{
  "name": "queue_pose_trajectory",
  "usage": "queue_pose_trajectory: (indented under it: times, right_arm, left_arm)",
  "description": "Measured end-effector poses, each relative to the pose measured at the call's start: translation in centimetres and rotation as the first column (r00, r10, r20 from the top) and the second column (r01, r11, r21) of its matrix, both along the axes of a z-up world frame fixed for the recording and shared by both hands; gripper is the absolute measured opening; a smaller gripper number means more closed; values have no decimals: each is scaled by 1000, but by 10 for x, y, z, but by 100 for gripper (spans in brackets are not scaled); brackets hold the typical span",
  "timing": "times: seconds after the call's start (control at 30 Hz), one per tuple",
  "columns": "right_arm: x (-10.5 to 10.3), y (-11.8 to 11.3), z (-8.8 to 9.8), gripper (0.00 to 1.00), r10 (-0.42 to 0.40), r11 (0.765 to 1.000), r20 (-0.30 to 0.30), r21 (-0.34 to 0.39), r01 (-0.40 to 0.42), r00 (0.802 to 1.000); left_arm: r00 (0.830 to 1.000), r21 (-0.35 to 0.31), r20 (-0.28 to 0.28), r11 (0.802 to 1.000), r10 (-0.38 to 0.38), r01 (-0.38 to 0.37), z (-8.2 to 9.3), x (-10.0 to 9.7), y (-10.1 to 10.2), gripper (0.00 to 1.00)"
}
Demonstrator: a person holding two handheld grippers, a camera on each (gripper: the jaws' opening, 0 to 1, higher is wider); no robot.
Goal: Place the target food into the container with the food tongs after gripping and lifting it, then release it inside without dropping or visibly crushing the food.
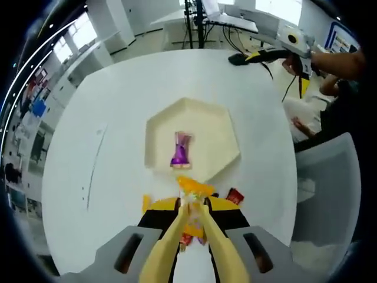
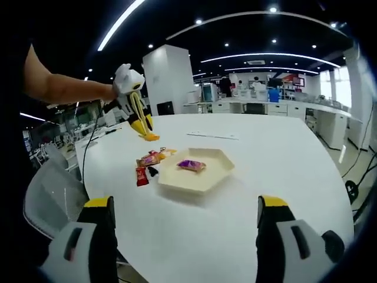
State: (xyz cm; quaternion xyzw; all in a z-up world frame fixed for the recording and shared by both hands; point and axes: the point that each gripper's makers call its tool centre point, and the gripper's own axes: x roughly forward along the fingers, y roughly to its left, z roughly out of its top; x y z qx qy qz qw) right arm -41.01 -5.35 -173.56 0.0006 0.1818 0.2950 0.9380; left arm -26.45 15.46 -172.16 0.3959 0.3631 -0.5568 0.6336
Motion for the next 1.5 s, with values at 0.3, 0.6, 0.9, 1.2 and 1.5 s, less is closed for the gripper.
queue_pose_trajectory:
  times: [0.3, 0.6, 0.9, 1.2, 1.5]
  right_arm:
    - [0, -4, 1, 99, -15, 1000, 10, 9, 15, 1000]
    - [-2, -9, 0, 99, -32, 999, 8, 16, 31, 999]
    - [-8, -16, -2, 99, -50, 999, 3, 17, 50, 999]
    - [-8, -18, -1, 99, -57, 998, 2, 16, 57, 998]
    - [-5, -15, -1, 99, -50, 999, 0, 12, 50, 999]
  left_arm:
    - [1000, -4, -11, 1000, -11, 11, -7, 0, -30, 13]
    - [999, -2, -5, 999, -49, 49, -13, -4, -73, 13]
    - [998, -5, 1, 998, -64, 64, -19, -3, -96, 13]
    - [996, -93, 39, 992, -82, 86, -12, 1, -115, 20]
    - [999, -148, 29, 988, -45, 48, -8, 3, -111, 23]
